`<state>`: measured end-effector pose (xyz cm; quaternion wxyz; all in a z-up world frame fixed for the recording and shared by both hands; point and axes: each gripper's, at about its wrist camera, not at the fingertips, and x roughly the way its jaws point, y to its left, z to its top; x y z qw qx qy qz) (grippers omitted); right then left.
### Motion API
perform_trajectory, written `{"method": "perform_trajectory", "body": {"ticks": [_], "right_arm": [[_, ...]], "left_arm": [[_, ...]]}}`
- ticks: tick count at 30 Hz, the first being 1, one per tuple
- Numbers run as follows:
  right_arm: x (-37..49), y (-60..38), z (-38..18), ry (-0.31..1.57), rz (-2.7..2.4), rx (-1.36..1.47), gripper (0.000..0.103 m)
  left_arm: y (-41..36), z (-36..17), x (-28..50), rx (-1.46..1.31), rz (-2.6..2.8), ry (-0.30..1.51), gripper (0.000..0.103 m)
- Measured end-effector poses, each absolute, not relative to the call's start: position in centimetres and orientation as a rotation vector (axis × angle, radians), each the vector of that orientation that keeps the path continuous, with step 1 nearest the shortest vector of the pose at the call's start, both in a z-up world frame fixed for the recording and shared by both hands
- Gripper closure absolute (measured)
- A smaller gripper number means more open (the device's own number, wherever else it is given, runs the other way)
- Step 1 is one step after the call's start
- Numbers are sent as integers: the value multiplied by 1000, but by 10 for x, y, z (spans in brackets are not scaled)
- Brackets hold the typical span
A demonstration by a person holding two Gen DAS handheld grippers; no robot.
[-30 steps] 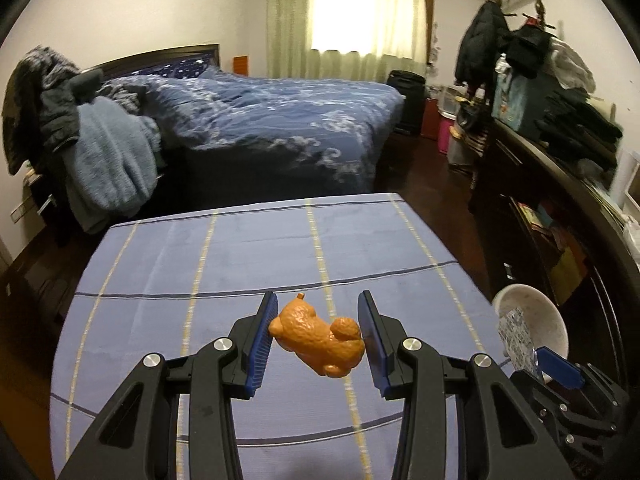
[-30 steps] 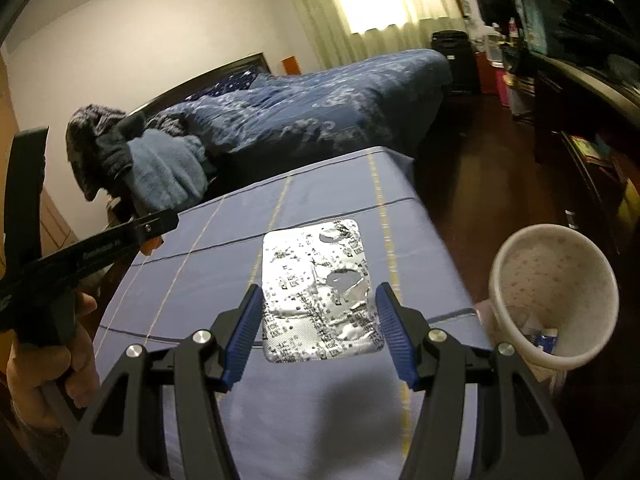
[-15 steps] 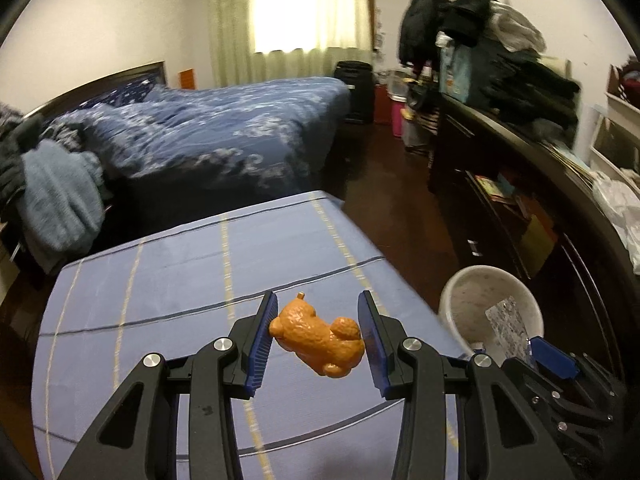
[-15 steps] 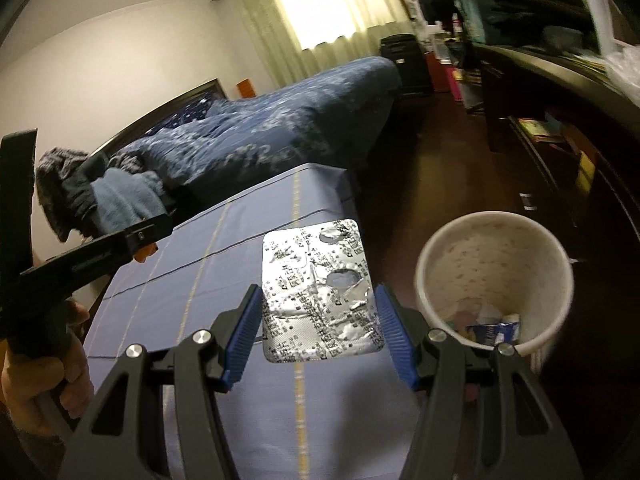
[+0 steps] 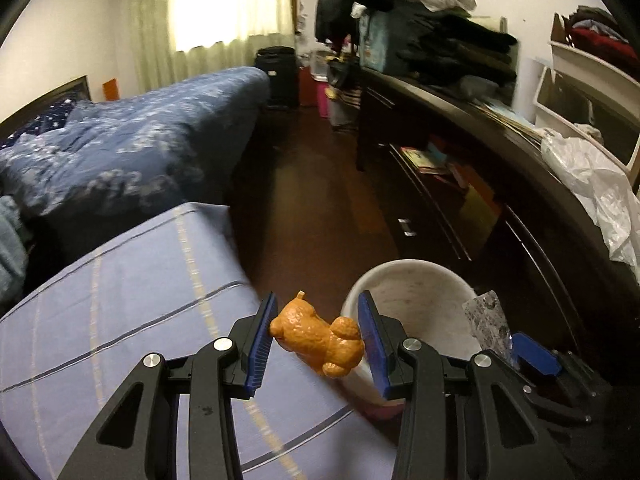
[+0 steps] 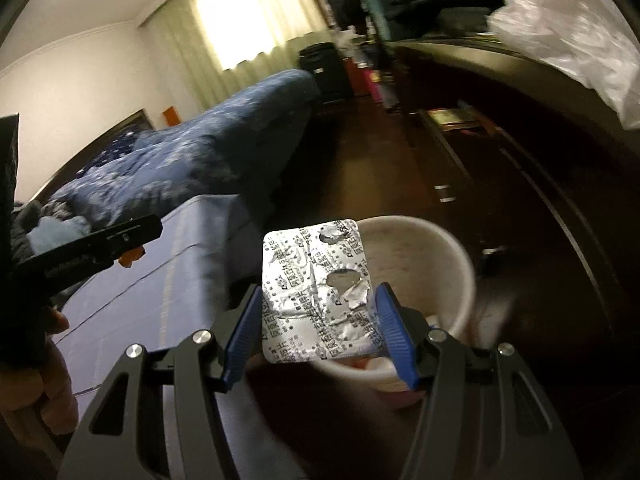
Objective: Collect trash
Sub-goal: 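Carry the toy and blister pack to the wastebasket and open both tools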
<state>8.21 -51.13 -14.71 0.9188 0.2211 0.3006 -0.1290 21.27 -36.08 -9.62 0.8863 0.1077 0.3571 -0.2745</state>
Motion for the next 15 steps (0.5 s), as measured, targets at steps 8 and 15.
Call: {"method": "perform_trajectory", "body": {"ticks": [8,15], "right_arm": [[92,-543,-167,637,-340,485,45],[110,-556,-181,661,-379,484,44]], "left_arm": [[-419,-118,228,279,-622,776,61],[-457,-133,240,315,-632,802,61]]}}
